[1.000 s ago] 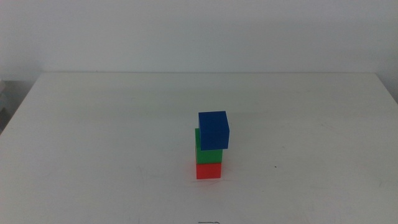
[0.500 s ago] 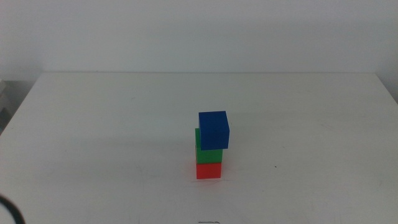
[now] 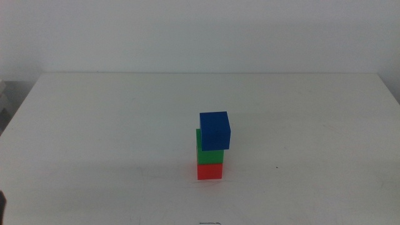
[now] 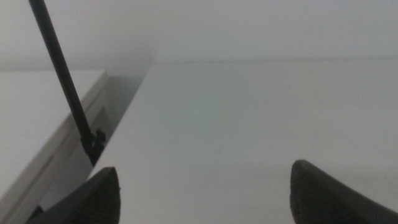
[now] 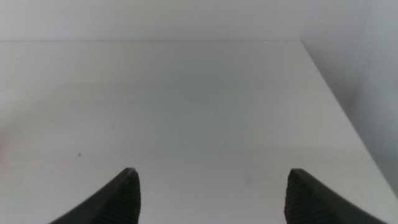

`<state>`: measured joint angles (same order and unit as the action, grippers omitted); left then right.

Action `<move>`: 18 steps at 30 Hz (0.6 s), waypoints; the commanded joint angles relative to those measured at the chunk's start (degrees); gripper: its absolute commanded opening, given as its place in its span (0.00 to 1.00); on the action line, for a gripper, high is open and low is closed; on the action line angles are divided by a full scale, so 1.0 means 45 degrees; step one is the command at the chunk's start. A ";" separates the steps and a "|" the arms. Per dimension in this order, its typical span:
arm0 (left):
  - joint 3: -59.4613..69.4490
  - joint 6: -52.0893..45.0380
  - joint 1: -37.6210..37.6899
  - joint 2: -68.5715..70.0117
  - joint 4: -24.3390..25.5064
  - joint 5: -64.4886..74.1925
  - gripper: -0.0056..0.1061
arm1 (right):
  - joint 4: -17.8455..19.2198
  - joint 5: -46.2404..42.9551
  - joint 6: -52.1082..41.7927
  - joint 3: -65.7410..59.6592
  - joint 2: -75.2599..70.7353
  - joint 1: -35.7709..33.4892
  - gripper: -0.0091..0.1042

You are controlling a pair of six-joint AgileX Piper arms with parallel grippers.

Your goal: Stack red cubes first, then green, then blue cubes in a specific spot.

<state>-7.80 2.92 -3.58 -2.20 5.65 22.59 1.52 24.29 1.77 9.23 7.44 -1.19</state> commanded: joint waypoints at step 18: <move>0.2073 0.0143 0.0014 0.0818 -0.0132 -0.1234 0.89 | 0.0184 -0.2036 -0.0151 -0.2184 -0.1695 0.0087 0.60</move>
<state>1.65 2.92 -3.64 0.76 5.65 22.01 1.67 20.64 1.77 -1.55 -0.53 -1.19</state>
